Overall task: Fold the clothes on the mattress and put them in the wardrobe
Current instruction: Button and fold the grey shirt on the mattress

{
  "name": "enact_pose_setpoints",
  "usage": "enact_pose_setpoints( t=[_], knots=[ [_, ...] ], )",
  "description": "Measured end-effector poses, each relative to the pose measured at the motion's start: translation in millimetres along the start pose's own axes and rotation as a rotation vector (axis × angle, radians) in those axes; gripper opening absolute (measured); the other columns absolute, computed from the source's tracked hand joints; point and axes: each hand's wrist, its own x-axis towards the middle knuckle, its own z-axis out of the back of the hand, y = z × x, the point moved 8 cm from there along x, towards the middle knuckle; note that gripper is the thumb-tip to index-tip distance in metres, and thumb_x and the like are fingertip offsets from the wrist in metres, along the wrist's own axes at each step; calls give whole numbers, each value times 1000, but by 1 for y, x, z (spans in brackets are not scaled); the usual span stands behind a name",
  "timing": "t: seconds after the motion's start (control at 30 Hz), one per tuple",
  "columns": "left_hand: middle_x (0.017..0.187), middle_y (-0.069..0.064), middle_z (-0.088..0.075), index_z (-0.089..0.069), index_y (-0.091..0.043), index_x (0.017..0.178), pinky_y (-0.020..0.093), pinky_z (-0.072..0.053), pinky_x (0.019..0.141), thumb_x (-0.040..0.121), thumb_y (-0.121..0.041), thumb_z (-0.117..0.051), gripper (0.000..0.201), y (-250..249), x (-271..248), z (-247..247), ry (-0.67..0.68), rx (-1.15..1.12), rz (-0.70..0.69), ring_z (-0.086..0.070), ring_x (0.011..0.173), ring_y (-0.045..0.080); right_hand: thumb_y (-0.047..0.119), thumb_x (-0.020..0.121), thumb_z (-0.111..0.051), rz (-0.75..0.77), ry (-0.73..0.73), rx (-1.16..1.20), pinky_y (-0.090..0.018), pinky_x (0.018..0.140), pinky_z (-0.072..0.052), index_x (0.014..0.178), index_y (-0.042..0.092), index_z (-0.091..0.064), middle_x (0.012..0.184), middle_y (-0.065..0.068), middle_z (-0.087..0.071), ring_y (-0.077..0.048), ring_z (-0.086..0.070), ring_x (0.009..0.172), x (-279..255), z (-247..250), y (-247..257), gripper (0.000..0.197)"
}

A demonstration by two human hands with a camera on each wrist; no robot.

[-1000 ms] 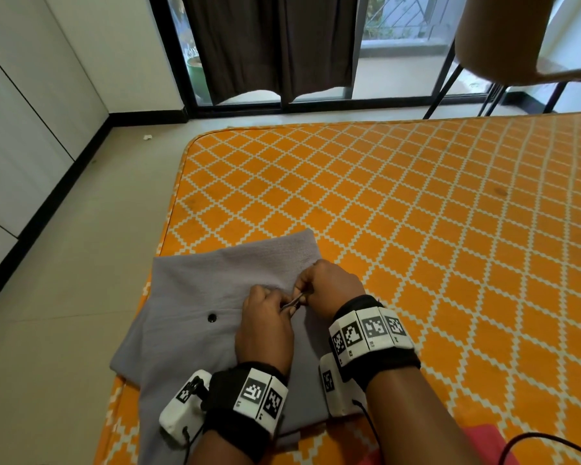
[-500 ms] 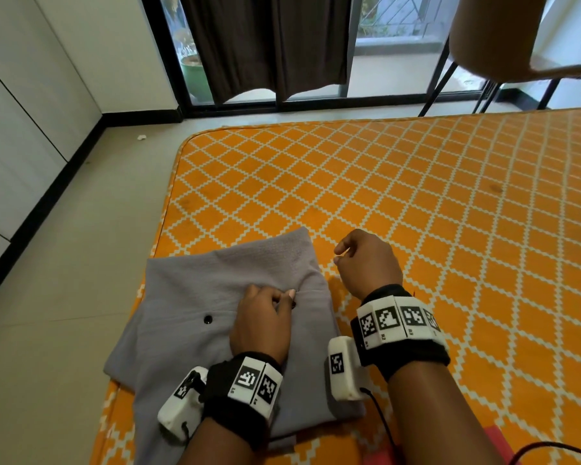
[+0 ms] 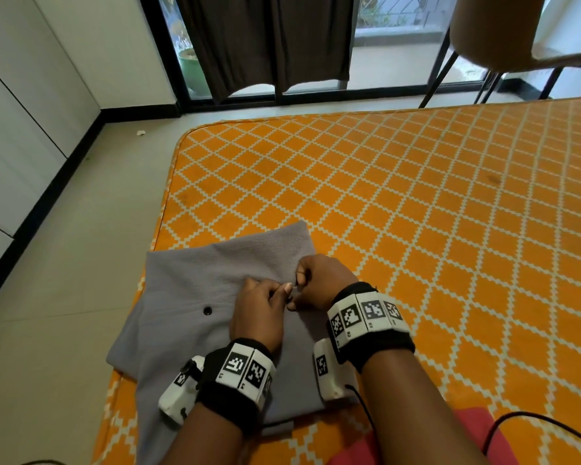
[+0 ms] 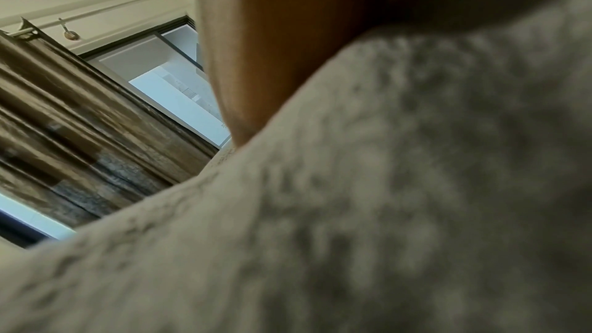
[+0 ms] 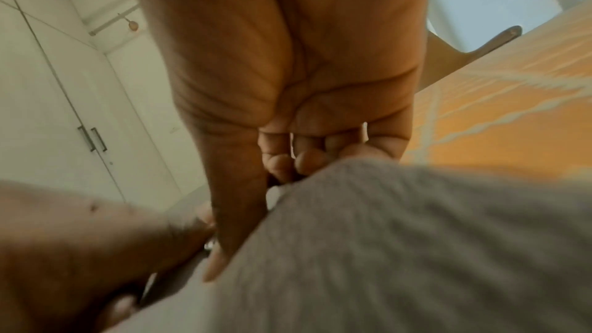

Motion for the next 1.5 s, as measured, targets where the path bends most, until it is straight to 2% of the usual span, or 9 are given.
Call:
enact_pose_setpoints(
  t=[0.2,0.6,0.83,0.97,1.1,1.17,1.3,1.4,1.5],
  knots=[
    [97,2,-52,-41,-20,100,30,-31,65,102,-18,-38,4,-7,-4,17,-165,-84,17,-53,83,25,5,65,-85,-43,-48,78,-25,51,-38,68,19,-45,71,0,-54,-17,-51,65,-3,18,-13,43],
    [105,9,-59,-58,-13,112,28,-44,59,83,1,-65,33,-32,-51,1,-201,280,-289,-59,83,25,18,70,-85,-158,-7,80,-28,55,-36,74,19,-38,80,-2,-47,-26,-49,82,0,13,-28,48],
    [101,10,-61,-68,-10,90,28,-42,42,69,-7,-82,26,-40,-48,-4,-86,519,-263,-61,77,25,14,71,-83,-157,1,131,-28,55,-36,75,18,-39,80,-4,-47,-26,-48,79,1,13,-31,45],
    [111,7,-53,-66,-10,92,31,-33,55,91,-27,-64,17,-45,-23,-3,-45,587,-171,-58,90,26,12,71,-80,-160,-3,132,-29,56,-37,79,17,-40,83,-6,-47,-25,-48,79,4,12,-32,41],
    [78,10,-61,-62,-10,59,24,-29,36,50,-15,-91,31,-49,-16,-18,29,740,-197,-55,49,26,10,73,-77,-164,-16,108,-29,56,-36,78,17,-38,88,-8,-47,-26,-47,81,4,13,-34,39],
    [71,8,-60,-62,-12,57,22,-33,33,48,-10,-91,31,-43,-13,-25,32,803,-175,-53,43,22,10,74,-75,-172,-25,118,-29,55,-37,87,14,-41,92,-9,-49,-26,-47,80,6,12,-35,37],
    [69,9,-59,-62,-10,67,26,-35,35,58,-16,-91,30,-39,-9,-10,37,680,-174,-57,46,24,13,77,-74,-191,4,225,-31,55,-40,105,11,-38,93,-12,-52,-27,-49,75,5,6,-37,46],
    [91,3,-62,-55,-17,102,30,-40,59,92,-30,-63,18,-33,-11,20,32,248,-101,-62,77,20,17,79,-74,-156,37,316,-36,59,-49,117,18,-33,91,-15,-59,-28,-56,70,-1,4,-35,56],
    [100,-3,-61,-52,-24,111,25,-50,76,92,-33,-61,23,-17,-25,56,103,-73,-170,-61,84,6,19,73,-79,-95,94,391,-49,74,-58,128,39,-28,100,-17,-63,-36,-66,85,-11,1,-32,77]
  ],
)
